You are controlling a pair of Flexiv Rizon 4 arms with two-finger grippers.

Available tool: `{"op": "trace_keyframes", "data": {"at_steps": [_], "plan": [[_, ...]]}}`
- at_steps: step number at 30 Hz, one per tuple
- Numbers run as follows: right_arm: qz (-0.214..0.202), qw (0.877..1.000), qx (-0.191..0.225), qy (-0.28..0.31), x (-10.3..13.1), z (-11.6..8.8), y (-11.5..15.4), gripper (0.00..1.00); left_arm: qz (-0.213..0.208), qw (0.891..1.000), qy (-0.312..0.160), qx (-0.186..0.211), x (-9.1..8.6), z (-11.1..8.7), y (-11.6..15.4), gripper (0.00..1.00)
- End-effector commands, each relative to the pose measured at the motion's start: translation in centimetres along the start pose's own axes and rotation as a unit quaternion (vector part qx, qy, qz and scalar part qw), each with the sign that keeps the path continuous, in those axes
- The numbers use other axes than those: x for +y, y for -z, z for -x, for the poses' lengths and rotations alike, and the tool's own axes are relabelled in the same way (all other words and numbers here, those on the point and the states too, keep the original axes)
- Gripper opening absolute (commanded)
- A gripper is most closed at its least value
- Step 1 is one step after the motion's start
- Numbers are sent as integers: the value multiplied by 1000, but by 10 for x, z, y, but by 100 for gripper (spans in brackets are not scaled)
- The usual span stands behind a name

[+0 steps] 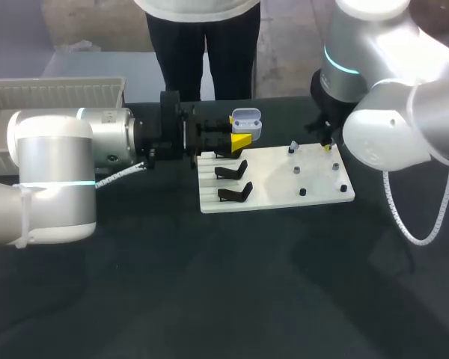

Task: Pick up each earbud case from the left stands, insert the matching earbuds, close the lid, and place the case in the box.

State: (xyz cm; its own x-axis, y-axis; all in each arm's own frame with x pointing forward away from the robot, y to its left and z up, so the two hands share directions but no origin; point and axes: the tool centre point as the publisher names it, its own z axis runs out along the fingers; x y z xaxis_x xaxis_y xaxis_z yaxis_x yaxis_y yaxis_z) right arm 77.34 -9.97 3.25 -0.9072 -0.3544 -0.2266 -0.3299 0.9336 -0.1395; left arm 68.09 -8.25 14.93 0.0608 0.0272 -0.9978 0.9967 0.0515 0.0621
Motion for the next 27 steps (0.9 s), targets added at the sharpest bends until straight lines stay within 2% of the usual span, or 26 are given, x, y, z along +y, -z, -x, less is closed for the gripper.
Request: {"op": "trace_keyframes", "data": {"at_steps": [1, 14, 17, 18, 20, 27], "plan": [[0, 1000, 4, 0, 2, 2, -1, 33, 3, 1000, -2, -2, -1, -1, 0, 0], [3, 1000, 6, -4, 5, 2, -2, 29, 3, 1000, -2, -2, -1, -1, 0, 0], [3, 1000, 8, -5, 5, 2, -2, 16, 3, 1000, -2, -2, -1, -1, 0, 0], [3, 1000, 8, -6, 5, 2, -3, 15, 3, 1000, -2, -2, -1, -1, 0, 0], [3, 1000, 9, -6, 5, 2, -4, 0, 3, 1000, -2, -2, -1, -1, 0, 0], [0, 1000, 12, -8, 3, 3, 0, 0, 3, 1000, -2, -2, -1, -1, 0, 0]]}}
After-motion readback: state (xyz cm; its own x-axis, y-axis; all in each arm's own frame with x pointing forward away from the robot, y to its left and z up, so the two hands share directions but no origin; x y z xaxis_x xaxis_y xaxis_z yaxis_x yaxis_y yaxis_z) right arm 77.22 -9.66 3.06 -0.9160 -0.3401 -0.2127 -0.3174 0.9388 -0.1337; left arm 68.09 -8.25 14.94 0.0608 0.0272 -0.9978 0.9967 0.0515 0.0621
